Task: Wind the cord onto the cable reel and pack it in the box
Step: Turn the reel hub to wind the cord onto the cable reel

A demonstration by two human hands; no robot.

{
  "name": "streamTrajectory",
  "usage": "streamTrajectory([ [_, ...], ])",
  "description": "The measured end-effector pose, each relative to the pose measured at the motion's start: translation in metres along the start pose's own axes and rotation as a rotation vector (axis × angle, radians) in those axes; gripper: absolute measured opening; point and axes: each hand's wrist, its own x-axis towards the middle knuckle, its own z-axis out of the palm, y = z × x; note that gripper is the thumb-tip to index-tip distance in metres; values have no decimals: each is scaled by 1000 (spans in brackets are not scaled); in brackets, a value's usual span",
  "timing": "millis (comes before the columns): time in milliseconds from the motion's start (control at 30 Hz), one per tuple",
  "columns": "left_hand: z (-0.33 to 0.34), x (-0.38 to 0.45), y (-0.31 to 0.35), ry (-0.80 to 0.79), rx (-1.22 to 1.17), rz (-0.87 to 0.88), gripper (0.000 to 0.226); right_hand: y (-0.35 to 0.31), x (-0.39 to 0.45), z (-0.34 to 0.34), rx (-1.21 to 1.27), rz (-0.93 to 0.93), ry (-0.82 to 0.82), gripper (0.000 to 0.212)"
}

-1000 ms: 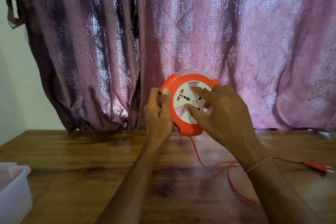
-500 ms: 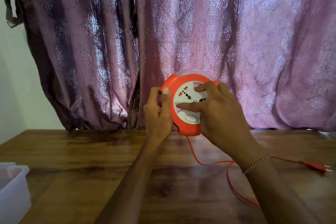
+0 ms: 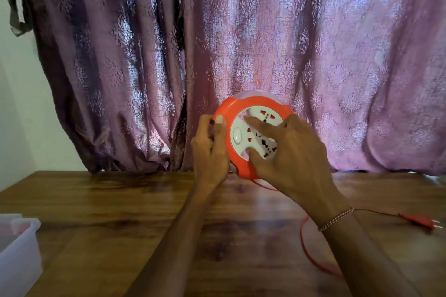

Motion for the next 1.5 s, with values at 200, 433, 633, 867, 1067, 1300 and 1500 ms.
streamTrajectory([
  [200, 0, -1, 1, -6, 16, -10, 34, -2, 2, 4, 97, 124, 113, 70],
  [433, -1, -2, 3, -18, 5, -6, 37, 0, 6, -2, 96, 73, 69, 51],
  [633, -1, -2, 0, -31, -1, -14, 38, 11, 8, -7, 212, -161, -43, 37],
  [867, -1, 1, -5, -18, -47, -33, 40, 8, 7, -12, 8, -205, -172, 56],
  [1067, 0, -1, -3, -40, -30, -45, 29, 4, 3, -12, -71, -130, -70, 50],
  [1300, -1, 0, -3, -31, -44, -31, 29, -2, 3, -1, 15, 61, 71, 66],
  [1500, 1, 0, -3, -31, -54, -31, 30, 1, 4, -1, -18, 90, 62, 73],
])
